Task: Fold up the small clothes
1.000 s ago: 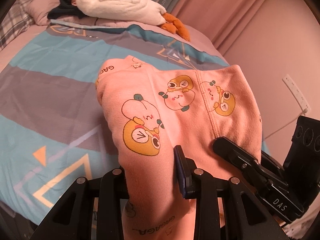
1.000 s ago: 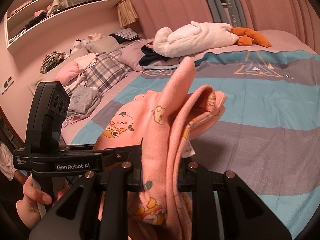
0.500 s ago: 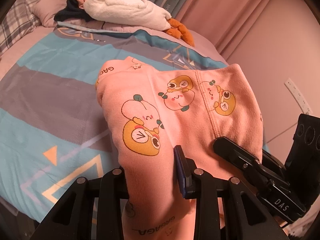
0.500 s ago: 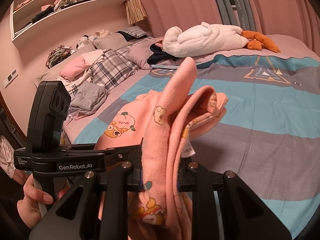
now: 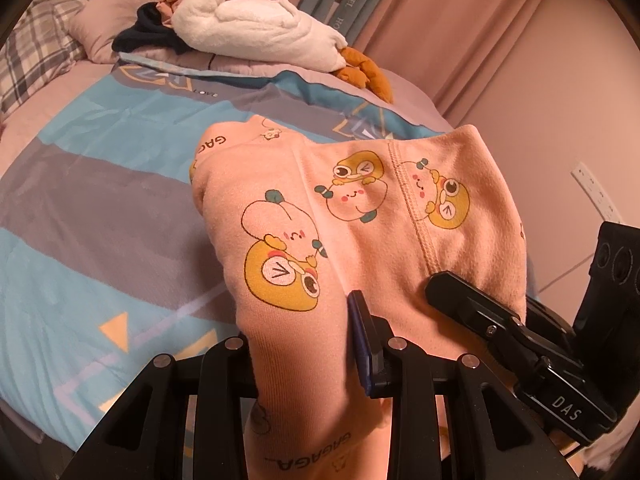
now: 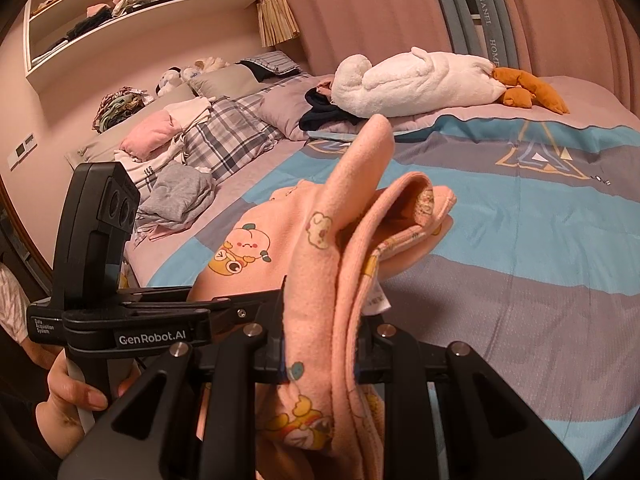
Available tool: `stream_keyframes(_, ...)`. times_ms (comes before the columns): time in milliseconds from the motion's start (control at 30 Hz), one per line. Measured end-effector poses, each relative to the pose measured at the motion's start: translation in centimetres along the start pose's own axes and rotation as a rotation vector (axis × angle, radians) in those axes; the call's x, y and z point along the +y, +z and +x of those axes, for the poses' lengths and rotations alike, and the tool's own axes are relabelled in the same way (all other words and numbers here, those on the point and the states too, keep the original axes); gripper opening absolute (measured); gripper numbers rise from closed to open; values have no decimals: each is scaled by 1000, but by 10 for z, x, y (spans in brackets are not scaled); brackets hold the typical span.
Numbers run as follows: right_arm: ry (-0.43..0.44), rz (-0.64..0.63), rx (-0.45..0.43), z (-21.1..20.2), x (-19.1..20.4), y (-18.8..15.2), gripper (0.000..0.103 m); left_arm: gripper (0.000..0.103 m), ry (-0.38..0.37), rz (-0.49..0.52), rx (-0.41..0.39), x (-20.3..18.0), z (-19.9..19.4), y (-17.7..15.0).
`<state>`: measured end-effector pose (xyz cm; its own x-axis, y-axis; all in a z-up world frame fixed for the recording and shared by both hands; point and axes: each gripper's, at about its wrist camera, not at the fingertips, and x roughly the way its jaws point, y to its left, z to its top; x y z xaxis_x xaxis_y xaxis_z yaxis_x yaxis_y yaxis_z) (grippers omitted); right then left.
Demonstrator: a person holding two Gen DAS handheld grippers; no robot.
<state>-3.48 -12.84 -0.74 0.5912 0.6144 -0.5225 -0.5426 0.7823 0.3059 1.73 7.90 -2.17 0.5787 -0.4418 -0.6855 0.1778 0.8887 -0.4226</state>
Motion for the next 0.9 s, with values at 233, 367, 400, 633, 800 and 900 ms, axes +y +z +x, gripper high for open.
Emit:
stream_keyframes(233, -3, -18, -1, 5, 5, 8, 22, 31, 7, 3, -11, 2, -3, 3)
stream_keyframes(367, -3, -27, -3, 5, 7, 11, 22, 31, 8, 6, -20, 2, -6, 4)
stream_keyframes(400, -3, -29, -4, 5, 7, 12, 22, 31, 9, 7, -23, 3, -7, 5)
stream_keyframes(633, 4, -41, 1, 12, 10, 19, 22, 31, 20, -11, -34, 6, -11, 3)
stream_keyframes(800, 9, -43, 9, 18, 12, 20, 22, 31, 26, -16, -35, 5, -12, 0)
stream_keyframes(900, 8, -42, 14, 21, 11, 21, 22, 31, 28, -21, -27, 5, -9, 0)
